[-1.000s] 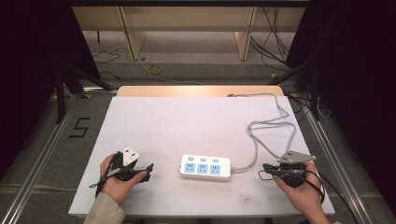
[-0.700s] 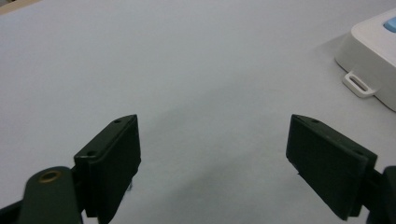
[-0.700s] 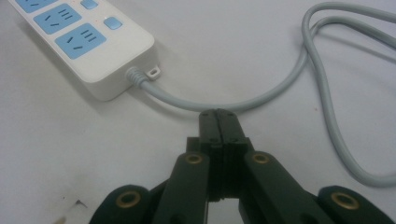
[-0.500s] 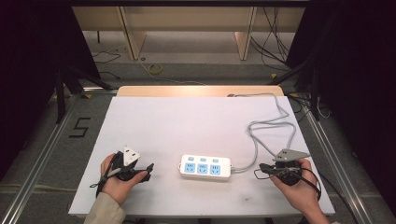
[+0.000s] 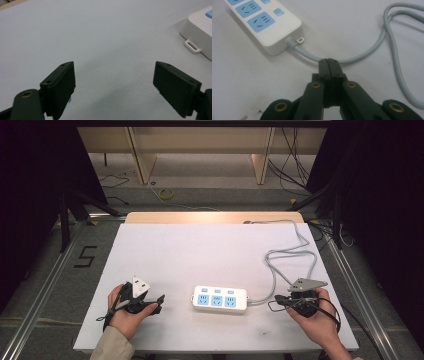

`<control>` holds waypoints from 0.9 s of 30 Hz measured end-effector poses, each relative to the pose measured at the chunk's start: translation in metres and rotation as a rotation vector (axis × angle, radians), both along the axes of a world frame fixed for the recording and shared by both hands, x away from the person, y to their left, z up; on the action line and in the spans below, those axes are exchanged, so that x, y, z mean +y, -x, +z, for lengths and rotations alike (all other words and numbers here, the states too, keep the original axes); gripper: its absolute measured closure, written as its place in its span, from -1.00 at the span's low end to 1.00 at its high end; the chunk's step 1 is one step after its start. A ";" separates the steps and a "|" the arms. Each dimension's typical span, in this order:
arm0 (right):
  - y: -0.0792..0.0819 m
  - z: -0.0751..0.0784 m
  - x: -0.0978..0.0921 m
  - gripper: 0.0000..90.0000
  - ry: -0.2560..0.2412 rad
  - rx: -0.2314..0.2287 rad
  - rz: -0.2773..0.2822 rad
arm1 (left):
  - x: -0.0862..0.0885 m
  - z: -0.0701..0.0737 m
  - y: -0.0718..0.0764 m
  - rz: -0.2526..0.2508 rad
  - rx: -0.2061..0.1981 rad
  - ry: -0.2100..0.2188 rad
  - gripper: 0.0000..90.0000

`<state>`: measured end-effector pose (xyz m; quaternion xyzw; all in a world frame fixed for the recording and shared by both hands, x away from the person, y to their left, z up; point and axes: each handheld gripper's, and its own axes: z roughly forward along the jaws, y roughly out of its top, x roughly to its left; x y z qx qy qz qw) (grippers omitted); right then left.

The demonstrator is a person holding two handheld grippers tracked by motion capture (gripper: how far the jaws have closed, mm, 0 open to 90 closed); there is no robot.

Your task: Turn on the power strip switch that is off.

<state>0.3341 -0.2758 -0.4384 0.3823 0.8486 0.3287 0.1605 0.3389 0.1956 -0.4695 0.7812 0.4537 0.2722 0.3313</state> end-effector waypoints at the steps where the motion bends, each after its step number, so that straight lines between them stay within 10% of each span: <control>1: 0.000 0.000 0.000 1.00 0.002 -0.001 0.003 | 0.000 0.000 0.000 0.000 0.000 0.000 -0.60; 27: -0.005 0.008 0.014 1.00 0.008 0.004 0.032 | -0.002 0.000 0.000 -0.005 -0.007 -0.013 -0.61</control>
